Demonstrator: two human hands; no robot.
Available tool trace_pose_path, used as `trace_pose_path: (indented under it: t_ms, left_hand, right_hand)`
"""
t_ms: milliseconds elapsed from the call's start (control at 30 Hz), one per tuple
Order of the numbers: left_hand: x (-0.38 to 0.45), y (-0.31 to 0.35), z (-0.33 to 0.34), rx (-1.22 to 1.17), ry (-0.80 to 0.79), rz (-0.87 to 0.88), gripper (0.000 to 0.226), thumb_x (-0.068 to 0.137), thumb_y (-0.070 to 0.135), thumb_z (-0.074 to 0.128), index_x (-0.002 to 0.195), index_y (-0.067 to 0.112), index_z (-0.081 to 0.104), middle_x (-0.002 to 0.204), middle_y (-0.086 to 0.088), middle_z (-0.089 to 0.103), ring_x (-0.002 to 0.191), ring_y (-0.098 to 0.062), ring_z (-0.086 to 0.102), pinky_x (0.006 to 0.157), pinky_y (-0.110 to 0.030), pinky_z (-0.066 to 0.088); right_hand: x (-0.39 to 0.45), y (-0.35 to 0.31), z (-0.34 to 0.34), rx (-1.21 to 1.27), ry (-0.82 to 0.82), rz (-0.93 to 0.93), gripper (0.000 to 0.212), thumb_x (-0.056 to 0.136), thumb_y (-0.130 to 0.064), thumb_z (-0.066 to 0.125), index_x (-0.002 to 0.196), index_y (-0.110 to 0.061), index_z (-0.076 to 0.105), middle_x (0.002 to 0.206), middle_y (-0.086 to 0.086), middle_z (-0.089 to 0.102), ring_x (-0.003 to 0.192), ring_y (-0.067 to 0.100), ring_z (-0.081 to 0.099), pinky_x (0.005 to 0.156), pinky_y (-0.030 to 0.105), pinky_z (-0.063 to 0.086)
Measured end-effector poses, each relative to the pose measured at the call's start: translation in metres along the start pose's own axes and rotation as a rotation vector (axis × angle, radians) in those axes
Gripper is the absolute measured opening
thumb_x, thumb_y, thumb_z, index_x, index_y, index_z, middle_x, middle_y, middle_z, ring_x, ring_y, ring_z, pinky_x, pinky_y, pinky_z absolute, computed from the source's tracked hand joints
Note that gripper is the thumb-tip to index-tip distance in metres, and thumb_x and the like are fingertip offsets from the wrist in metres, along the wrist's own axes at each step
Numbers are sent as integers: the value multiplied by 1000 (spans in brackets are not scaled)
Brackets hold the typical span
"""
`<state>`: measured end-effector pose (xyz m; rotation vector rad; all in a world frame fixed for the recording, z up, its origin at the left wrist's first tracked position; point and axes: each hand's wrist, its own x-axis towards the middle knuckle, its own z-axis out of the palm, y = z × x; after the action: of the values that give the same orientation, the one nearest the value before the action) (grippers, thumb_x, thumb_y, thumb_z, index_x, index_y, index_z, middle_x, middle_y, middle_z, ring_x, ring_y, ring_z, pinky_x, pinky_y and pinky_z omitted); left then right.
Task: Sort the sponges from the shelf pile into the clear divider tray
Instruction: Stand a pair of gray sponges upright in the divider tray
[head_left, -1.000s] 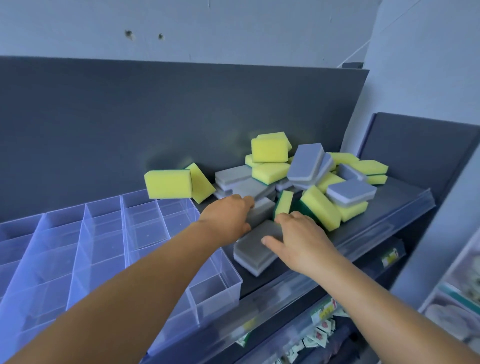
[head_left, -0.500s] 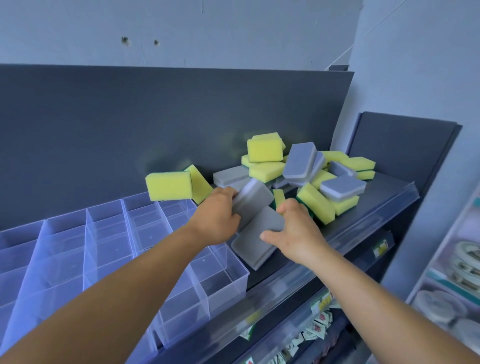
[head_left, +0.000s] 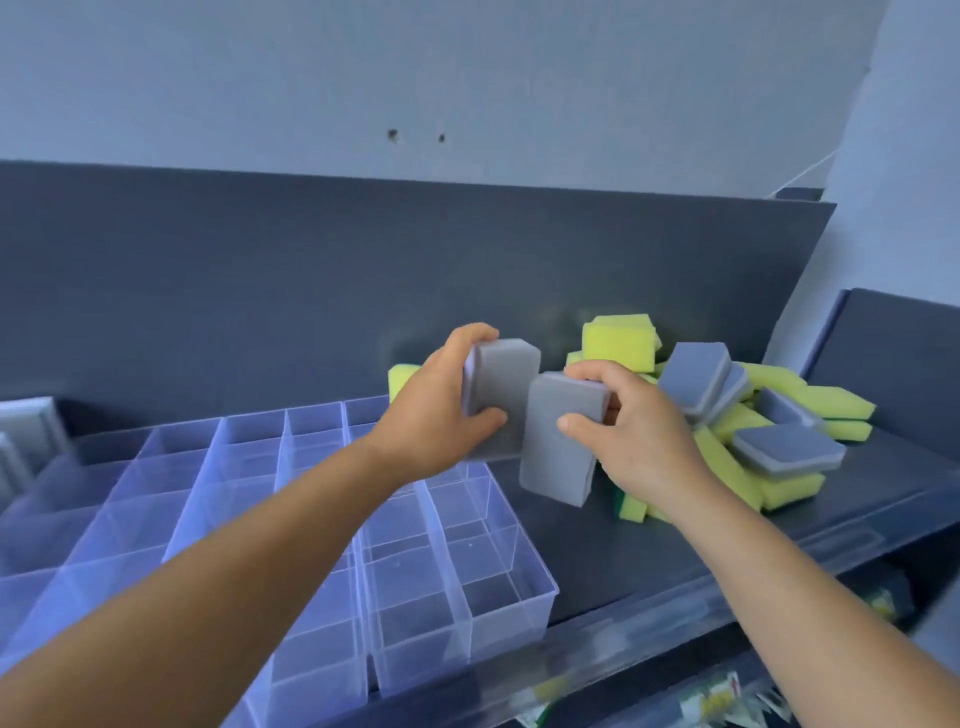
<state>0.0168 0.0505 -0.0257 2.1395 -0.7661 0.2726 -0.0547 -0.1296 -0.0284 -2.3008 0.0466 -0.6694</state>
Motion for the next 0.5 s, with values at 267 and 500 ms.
trace_pose_path:
  t_ms: [267, 500]
  left_hand:
    - [-51, -14, -81, 90, 273, -138, 36, 82, 26, 69, 109, 28, 45, 88, 15, 55, 78, -7, 54, 61, -12, 42]
    - [-117, -39, -167, 202, 303, -234, 43, 79, 18, 72, 116, 31, 53, 99, 10, 60, 79, -12, 56, 71, -22, 46]
  right_hand:
    - [3, -63, 45, 58, -48, -203, 35, 81, -21, 69, 115, -28, 62, 104, -17, 60, 94, 12, 54, 79, 22, 41]
    - [-21, -141, 95, 108, -116, -262, 34, 83, -18, 66, 114, -29, 61, 108, -13, 53, 70, 2, 52, 64, 4, 37]
